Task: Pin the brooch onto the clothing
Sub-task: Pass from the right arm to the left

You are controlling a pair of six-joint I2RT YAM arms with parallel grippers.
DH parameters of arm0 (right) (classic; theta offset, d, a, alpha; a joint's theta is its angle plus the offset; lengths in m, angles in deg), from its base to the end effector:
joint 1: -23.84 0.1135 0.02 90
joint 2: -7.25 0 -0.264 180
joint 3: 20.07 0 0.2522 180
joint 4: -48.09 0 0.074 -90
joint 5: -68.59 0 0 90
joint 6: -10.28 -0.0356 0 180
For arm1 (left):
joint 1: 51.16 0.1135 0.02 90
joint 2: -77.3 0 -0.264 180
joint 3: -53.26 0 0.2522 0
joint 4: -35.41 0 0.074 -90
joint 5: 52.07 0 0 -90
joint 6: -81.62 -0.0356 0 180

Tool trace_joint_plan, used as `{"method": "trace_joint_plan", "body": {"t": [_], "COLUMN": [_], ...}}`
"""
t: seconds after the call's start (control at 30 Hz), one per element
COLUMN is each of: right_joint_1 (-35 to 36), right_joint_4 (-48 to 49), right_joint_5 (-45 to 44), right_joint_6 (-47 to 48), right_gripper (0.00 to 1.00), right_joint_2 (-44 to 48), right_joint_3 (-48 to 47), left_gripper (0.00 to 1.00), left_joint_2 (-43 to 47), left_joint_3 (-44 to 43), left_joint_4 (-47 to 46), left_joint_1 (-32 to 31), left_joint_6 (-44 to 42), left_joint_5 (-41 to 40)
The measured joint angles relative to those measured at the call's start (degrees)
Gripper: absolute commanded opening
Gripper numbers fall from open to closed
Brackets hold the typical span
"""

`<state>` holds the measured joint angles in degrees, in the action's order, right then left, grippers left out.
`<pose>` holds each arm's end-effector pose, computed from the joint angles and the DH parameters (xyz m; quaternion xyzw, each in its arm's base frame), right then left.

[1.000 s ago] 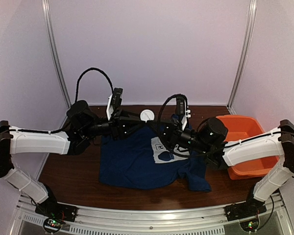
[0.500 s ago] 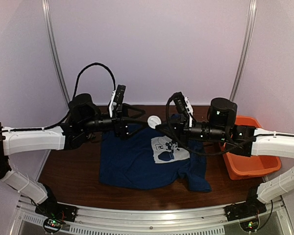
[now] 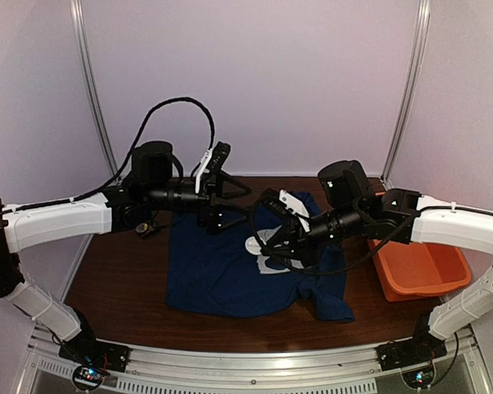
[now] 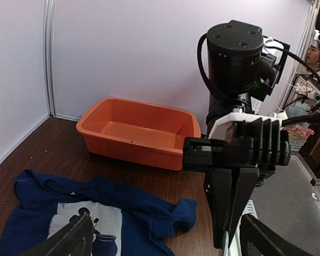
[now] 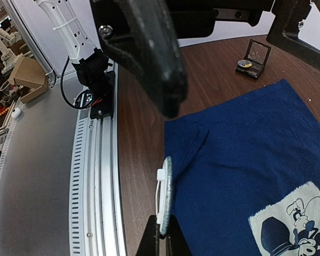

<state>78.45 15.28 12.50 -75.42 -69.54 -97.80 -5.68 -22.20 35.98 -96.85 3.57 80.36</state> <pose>0.1574 0.2559 0.3200 -0.5345 0.6583 0.4282 0.3123 0.2183 -0.2580 0.3284 0.4313 0.6049 -0.5340 0.4036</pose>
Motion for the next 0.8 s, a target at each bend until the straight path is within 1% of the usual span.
{"method": "trace_joint_plan", "body": {"t": [0.27,0.57,0.7,0.8], "right_joint_1": [0.00,-0.55,-1.18,-1.36], "right_joint_4": [-5.97,-10.40,-11.21,-11.65], "right_joint_5": [0.85,1.18,1.25,1.25], "right_joint_6": [3.56,6.08,6.47,6.67], "right_gripper": [0.00,0.00,0.00,0.00], "right_joint_2": [0.00,-0.13,-0.35,-0.76], "right_joint_3": [-2.01,-3.48,-4.55,-5.29], "left_gripper": [0.83,0.78,0.67,0.63], "left_joint_2": [-2.08,-3.85,-5.25,-6.49], "left_joint_3": [-4.07,-7.78,-9.03,-9.31], "left_joint_4": [9.07,18.10,20.98,21.97], "left_joint_1": [0.00,-0.42,-1.33,-1.97], "left_joint_6": [-6.32,-11.67,-13.40,-14.01], "left_joint_5": [3.98,7.58,7.82,7.93]}}
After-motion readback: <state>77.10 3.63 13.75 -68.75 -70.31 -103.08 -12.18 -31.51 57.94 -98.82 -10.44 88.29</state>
